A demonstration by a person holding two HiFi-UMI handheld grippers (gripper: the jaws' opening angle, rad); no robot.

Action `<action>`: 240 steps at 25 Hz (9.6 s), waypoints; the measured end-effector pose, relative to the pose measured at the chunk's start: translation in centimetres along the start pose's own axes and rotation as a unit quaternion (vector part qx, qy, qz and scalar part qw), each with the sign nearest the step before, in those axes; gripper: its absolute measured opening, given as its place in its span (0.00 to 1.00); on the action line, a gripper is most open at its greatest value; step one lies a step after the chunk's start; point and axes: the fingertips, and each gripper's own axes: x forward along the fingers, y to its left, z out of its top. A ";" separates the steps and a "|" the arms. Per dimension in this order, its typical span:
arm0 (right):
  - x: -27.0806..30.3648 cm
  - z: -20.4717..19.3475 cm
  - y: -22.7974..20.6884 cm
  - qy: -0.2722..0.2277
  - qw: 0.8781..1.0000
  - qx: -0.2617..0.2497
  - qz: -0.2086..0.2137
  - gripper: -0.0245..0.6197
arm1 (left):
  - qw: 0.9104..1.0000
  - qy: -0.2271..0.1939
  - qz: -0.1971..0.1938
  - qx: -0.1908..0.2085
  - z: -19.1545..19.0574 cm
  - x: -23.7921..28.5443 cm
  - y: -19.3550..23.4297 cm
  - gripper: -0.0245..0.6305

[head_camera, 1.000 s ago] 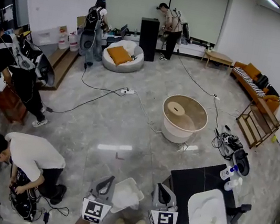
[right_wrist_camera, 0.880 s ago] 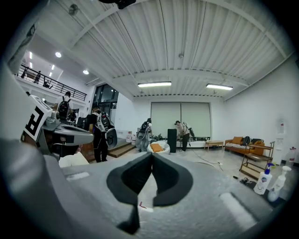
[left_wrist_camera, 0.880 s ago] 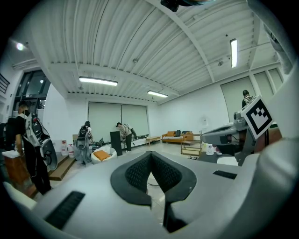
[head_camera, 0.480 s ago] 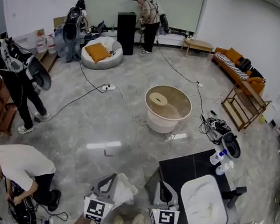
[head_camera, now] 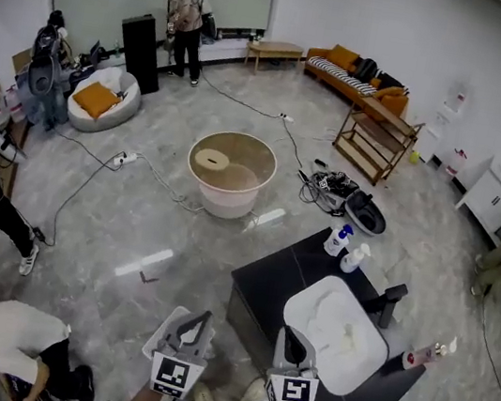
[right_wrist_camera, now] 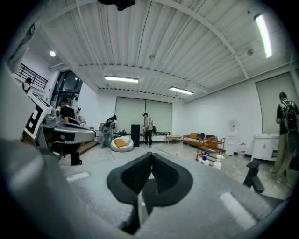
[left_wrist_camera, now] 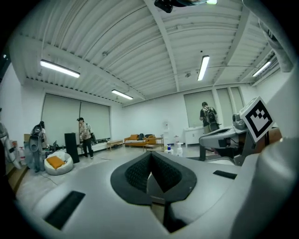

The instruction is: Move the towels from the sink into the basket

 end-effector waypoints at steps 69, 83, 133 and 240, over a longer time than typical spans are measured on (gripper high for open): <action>6.5 -44.1 -32.7 0.348 0.934 0.043 -0.076 0.75 | 0.969 0.192 -0.120 -0.094 -18.4 30.4 -27.8 0.05; 6.0 -43.8 -33.5 0.345 0.934 0.041 -0.087 0.25 | 0.971 0.192 -0.119 -0.079 -18.8 29.7 -27.3 0.05; 2.6 -1.1 -18.2 0.014 0.995 0.000 -0.102 0.23 | 1.000 -0.002 -0.004 0.010 3.6 11.8 -9.2 0.05; 24.4 -71.0 40.6 0.244 0.861 -0.091 0.436 0.55 | 0.849 0.229 0.367 -0.304 -71.1 -12.3 9.2 0.05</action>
